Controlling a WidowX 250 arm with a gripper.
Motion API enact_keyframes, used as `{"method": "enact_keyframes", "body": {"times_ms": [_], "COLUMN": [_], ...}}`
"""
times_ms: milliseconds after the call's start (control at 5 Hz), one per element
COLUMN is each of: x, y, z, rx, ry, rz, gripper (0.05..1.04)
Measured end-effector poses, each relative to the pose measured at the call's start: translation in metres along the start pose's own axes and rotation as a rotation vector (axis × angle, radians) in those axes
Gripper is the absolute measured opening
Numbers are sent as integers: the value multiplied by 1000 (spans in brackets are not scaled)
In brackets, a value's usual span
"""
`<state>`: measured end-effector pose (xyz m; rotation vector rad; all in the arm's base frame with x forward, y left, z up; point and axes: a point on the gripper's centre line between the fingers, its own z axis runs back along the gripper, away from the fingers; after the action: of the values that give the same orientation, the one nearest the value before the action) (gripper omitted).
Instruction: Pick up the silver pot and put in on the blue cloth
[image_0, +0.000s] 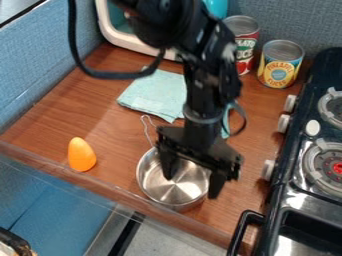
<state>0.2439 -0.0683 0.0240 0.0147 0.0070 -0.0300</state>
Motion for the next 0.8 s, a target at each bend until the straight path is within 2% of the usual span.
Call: {"method": "enact_keyframes", "body": {"times_ms": [200,400,800], "x": [-10,-14,-9], "y": [-8,-8,-4], "z": [-9,-19,-32], "rx": [19,36,66], "ry": [-18,-7,-13], "rz": [-48,-47,-59], "gripper": [1001,943,351]}}
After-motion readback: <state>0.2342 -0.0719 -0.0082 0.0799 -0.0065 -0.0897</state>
